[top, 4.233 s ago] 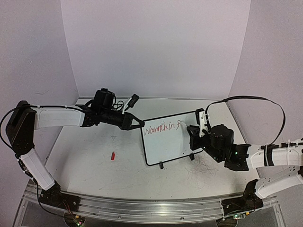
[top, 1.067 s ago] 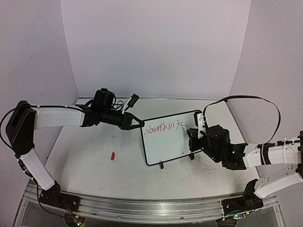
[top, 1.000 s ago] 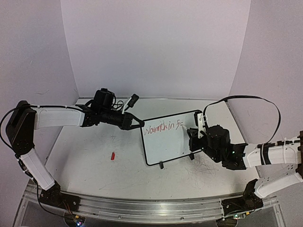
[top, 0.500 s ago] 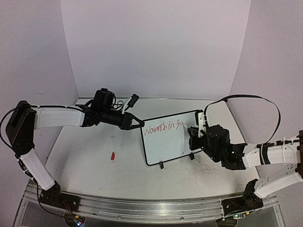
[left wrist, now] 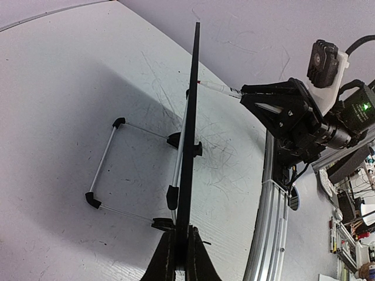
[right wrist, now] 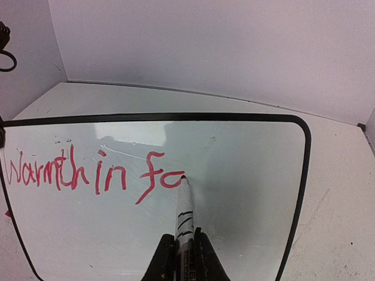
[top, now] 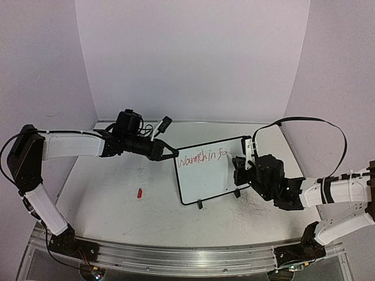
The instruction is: Write a sentence on the whiteboard
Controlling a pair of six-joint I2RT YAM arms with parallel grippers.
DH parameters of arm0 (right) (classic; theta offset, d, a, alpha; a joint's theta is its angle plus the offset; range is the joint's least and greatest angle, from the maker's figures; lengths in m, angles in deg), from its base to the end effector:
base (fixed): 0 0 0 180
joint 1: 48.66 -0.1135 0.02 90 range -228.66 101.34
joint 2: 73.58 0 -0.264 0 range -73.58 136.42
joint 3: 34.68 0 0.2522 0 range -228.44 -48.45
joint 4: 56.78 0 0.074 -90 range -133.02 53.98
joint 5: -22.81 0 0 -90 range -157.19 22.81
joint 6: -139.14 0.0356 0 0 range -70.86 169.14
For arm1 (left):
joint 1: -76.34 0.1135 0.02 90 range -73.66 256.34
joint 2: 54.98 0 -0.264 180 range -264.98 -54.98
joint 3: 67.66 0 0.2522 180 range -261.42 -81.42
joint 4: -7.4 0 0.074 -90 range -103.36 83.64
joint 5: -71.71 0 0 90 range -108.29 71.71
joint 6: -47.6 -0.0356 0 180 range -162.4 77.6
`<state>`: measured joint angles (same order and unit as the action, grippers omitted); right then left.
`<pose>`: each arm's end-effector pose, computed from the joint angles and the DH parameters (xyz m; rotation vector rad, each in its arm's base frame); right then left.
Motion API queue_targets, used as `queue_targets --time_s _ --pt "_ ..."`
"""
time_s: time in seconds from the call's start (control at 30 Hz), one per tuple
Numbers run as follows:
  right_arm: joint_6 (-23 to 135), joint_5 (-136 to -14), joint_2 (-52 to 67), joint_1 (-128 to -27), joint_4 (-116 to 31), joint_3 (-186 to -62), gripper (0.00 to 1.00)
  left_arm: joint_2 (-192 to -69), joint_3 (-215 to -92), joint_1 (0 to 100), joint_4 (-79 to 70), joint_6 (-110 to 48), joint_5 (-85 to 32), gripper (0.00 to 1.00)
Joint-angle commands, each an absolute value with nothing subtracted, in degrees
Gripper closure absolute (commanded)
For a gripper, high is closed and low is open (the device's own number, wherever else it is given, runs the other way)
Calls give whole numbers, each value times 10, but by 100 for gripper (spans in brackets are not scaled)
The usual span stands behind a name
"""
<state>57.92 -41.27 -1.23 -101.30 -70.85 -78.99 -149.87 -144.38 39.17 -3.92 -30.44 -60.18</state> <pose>0.1734 0.2015 0.2209 -0.3668 1.7662 0.3575 0.2802 -0.2423 0.2484 0.9341 1.9859 -1.2650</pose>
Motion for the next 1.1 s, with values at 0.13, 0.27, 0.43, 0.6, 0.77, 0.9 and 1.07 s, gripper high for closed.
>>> queue_targets --time_s 0.13,0.27,0.43,0.6,0.77,0.9,1.07 --pt "570 -400 -1 -1008 -728 -814 100 -1484 -1448 394 -29 -310 -616 100" --pt "568 -397 -1 -1008 -730 -817 100 -1484 -1448 394 -29 -310 -617 100" --pt "570 -397 0 -1007 -730 -817 100 -1483 -1448 394 -29 -310 -616 100" --pt "573 -399 5 -1007 -727 -816 100 -1483 -1448 394 -29 -310 -616 100" --pt "589 -414 3 -1007 -701 -811 100 -1482 -1447 394 -29 -310 -616 100" --pt "600 -424 1 -1007 -689 -801 100 -1481 -1447 394 -29 -310 -615 100" --pt "607 -422 -5 -1007 -680 -792 100 -1481 -1447 394 -29 -311 -614 100"
